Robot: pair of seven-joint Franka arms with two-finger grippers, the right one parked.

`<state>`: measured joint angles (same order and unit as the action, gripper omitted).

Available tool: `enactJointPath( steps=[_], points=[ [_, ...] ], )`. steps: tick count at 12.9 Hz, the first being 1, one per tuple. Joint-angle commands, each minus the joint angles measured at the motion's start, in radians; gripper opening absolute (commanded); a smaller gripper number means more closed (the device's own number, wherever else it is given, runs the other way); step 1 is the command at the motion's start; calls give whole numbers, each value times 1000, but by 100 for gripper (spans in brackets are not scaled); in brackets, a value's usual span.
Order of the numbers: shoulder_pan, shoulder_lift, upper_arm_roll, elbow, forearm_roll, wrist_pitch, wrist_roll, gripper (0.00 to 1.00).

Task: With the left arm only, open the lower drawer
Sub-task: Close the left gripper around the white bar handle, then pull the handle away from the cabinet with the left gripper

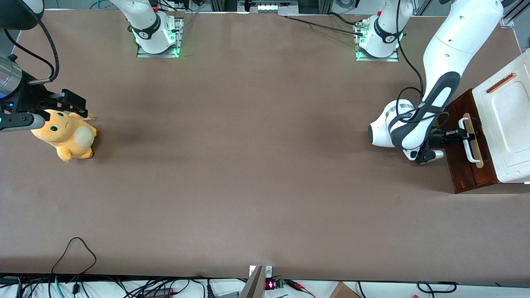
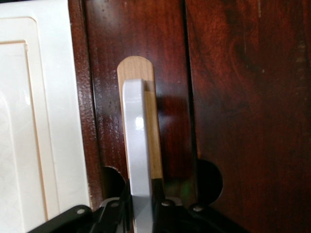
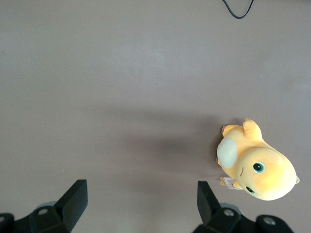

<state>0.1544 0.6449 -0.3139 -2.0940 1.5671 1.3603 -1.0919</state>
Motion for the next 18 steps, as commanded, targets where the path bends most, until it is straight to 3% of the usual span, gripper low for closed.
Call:
enactJointPath(
  steps=[1,3,10,18],
  points=[
    [0,7,1,12,22,-18,10,9],
    [0,7,1,12,22,-17,14,5],
    [-13,1,-46,14,22,-49,13,2],
    [-121,-4,-105,28,7,-93,63,3]
  ],
)
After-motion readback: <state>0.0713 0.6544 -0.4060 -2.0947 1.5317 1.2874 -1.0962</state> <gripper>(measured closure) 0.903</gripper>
